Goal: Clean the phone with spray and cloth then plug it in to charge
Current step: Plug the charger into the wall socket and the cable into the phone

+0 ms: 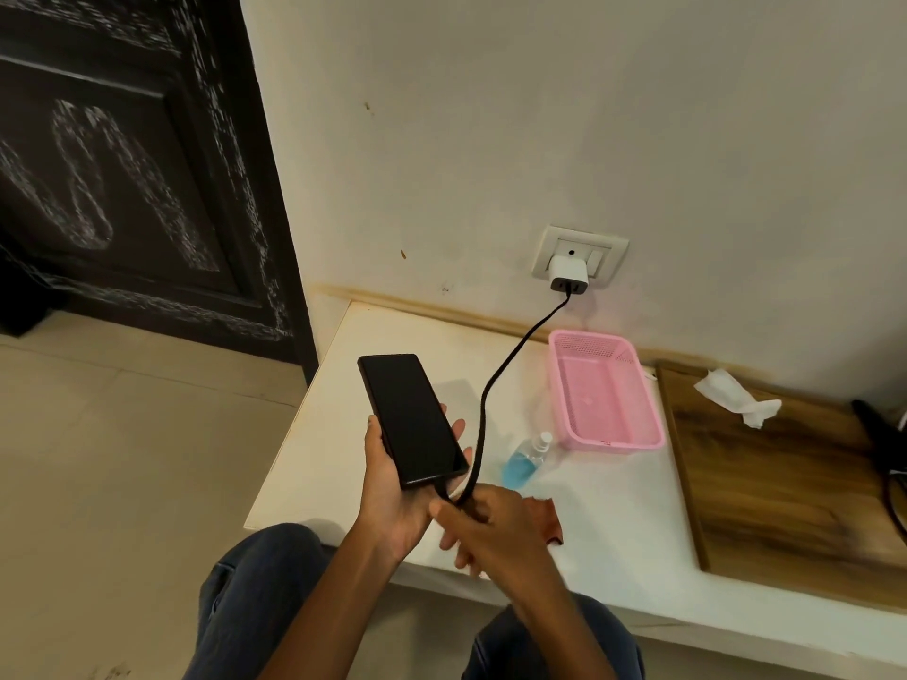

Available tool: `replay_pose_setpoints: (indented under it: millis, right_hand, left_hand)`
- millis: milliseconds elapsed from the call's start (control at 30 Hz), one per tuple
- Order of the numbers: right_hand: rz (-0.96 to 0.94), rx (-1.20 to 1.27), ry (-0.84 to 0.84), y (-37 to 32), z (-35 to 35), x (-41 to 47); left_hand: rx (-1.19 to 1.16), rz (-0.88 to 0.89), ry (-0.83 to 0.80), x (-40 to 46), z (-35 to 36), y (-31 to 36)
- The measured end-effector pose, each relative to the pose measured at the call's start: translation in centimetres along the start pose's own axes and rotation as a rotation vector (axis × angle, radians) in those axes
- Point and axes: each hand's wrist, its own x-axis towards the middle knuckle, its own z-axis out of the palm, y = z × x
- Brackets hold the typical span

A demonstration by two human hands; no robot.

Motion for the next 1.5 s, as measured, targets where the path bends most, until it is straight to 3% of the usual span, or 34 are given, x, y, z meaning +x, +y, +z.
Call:
replay_pose_setpoints:
  millis: [67, 133, 367, 467, 600, 800, 1133, 1300, 1400, 1500]
  right_hand:
    - [0.011, -0.107, -0.072, -0.2, -2.7, 0.0]
    - [-0.008, -0.088, -0.037, -0.7, -5.9, 0.3]
    - [-0.144, 0.152, 0.531, -4.0, -13.8, 8.3]
    - [-0.139, 0.096, 0.733, -5.8, -15.3, 13.8]
    - [-0.076, -0.039, 0.800, -6.3, -15.7, 19.5]
    - [-0.072, -0.054, 0.957, -5.2, -15.6, 22.7]
    - [-0.024, -0.024, 0.915, -5.4, -16.5, 22.6]
    - [0.123, 0.357, 0.813, -4.6, -16.1, 21.8]
    - [0.110, 0.669, 0.628, -4.5, -15.1, 21.7]
    - [0.113, 0.890, 0.603, -5.3, -15.1, 22.2]
  left_hand:
    - [0.007, 0.014, -0.013, 0.1, 0.1, 0.2]
    - [0.016, 0.023, -0.015, 0.2, 0.3, 0.4]
    - [0.022, 0.016, 0.022, 0.5, 0.6, 0.9]
    - [0.016, -0.012, 0.052, 0.6, 0.5, 0.8]
    - [0.004, -0.036, 0.067, 0.7, 0.2, 0.8]
    - [-0.036, -0.085, 0.097, 1.6, -0.4, 1.2]
    - [-0.074, -0.139, 0.165, 1.5, 0.2, 1.0]
    - [-0.091, -0.133, 0.199, 1.5, 1.0, 1.4]
    - [-0.080, -0.119, 0.198, 1.5, 0.8, 1.6]
    - [-0.078, -0.126, 0.209, 1.6, 0.6, 1.7]
